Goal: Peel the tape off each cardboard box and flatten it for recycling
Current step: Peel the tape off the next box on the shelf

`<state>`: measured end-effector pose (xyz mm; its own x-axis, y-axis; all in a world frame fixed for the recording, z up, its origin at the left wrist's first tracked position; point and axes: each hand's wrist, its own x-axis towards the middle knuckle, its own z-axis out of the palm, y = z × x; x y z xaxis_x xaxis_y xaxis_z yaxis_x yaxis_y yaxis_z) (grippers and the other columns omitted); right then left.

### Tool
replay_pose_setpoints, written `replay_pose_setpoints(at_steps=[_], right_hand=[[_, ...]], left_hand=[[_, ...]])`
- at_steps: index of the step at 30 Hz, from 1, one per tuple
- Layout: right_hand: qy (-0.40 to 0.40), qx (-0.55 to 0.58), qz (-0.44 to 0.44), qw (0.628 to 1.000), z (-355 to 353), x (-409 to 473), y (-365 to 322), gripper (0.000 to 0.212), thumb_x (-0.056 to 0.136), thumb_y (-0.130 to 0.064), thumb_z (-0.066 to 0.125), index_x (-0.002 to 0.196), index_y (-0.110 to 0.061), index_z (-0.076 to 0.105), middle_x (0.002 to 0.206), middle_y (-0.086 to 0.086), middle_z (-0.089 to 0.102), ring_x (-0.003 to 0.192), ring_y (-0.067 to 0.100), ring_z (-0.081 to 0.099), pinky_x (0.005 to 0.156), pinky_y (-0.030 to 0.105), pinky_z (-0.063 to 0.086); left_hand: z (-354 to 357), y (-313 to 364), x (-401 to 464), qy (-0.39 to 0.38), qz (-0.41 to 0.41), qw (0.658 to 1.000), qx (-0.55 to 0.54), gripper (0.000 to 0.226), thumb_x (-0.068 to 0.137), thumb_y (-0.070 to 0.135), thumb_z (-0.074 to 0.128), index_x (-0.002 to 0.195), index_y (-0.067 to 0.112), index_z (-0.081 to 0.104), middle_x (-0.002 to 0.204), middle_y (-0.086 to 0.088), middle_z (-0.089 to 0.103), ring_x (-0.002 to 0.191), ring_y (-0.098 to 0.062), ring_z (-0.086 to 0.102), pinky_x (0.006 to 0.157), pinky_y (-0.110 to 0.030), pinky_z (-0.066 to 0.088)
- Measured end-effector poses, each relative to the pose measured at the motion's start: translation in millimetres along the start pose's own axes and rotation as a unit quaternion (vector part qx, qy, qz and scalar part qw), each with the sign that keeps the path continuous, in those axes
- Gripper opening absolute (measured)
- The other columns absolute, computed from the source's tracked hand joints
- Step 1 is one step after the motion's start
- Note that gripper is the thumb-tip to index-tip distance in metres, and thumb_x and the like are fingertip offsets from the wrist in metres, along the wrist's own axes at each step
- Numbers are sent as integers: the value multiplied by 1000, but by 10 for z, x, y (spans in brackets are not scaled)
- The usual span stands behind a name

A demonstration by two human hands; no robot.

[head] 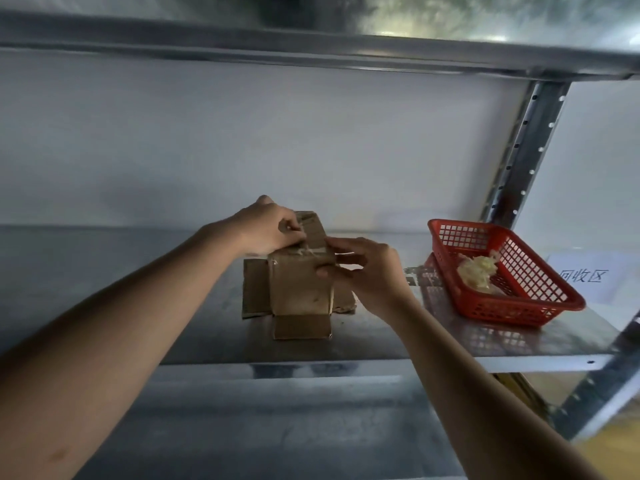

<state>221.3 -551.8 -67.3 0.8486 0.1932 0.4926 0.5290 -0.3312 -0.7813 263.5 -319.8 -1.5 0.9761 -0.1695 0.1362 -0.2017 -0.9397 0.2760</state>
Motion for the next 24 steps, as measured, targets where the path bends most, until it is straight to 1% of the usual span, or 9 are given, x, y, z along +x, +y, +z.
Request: replay_pose_setpoints(at_steps=[2, 4, 7, 11, 14, 16, 18, 20, 24], right_hand=[[1, 29, 16, 999, -17, -9, 23, 45, 75, -9, 92, 115, -25, 80, 100, -6, 80, 91, 9, 77, 89, 41, 63], [26, 52, 17, 998, 2, -45, 53, 40, 75, -8, 91, 107, -31, 81, 95, -6, 81, 89, 12, 78, 87, 43, 64], [59, 62, 10, 996, 49, -78, 99, 34, 79, -7, 88, 108, -25, 82, 95, -8, 81, 87, 11, 78, 80, 43, 65], [87, -8, -18, 996, 29, -37, 113, 28, 89, -11, 79, 115, -20, 80, 104, -8, 80, 90, 8, 77, 81, 41, 65], [98, -142, -131, 976, -7, -37, 93, 32, 92, -2, 72, 119, -19, 79, 120, -4, 73, 96, 6, 72, 82, 25, 61], [96, -188, -188, 959, -15, -34, 80, 29, 93, 2, 69, 114, -14, 80, 118, 1, 73, 95, 7, 70, 79, 20, 58], [100, -197, -205, 954, -31, -24, 58, 28, 92, 6, 67, 110, -10, 81, 112, 2, 75, 93, 12, 72, 80, 22, 58], [101, -206, -205, 951, -34, -13, 36, 30, 92, 8, 65, 109, -10, 81, 110, 2, 76, 93, 14, 73, 80, 27, 59], [78, -212, -170, 959, -54, 14, -22, 30, 95, 4, 63, 110, -14, 81, 104, -1, 77, 86, 15, 72, 72, 39, 60]], left_hand=[[1, -20, 19, -8, 18, 999, -32, 39, 96, 56, 65, 133, 44, 63, 157, -3, 38, 146, -32, 37, 121, -44, 30], [22, -14, 24, -35, 58, 994, -90, 41, 101, 43, 63, 141, 47, 58, 168, 5, 27, 157, -22, 18, 124, -36, 14], [51, -21, 46, -71, 62, 986, -138, 36, 105, 37, 58, 138, 50, 59, 165, 10, 36, 153, -18, 30, 115, -25, 20], [37, -22, 83, -89, 47, 989, -109, 37, 107, 45, 50, 143, 54, 52, 165, 13, 34, 152, -17, 31, 125, -35, 22], [43, 8, 72, -89, 58, 993, -61, 41, 109, 48, 41, 150, 52, 45, 164, 16, 34, 152, -17, 32, 126, -41, 23], [44, 26, 57, -83, 62, 994, -39, 42, 109, 49, 39, 150, 53, 44, 162, 17, 37, 149, -17, 35, 123, -43, 27], [45, 26, 42, -85, 62, 994, -20, 41, 109, 51, 37, 150, 55, 42, 162, 16, 37, 150, -19, 34, 123, -44, 26], [32, -8, 30, -99, 62, 993, -19, 42, 109, 55, 36, 151, 59, 38, 166, 16, 31, 154, -19, 26, 125, -44, 20], [-5, -94, -1, -119, 72, 988, -67, 42, 108, 53, 40, 151, 57, 40, 171, 12, 19, 158, -12, 13, 129, -45, 8]])
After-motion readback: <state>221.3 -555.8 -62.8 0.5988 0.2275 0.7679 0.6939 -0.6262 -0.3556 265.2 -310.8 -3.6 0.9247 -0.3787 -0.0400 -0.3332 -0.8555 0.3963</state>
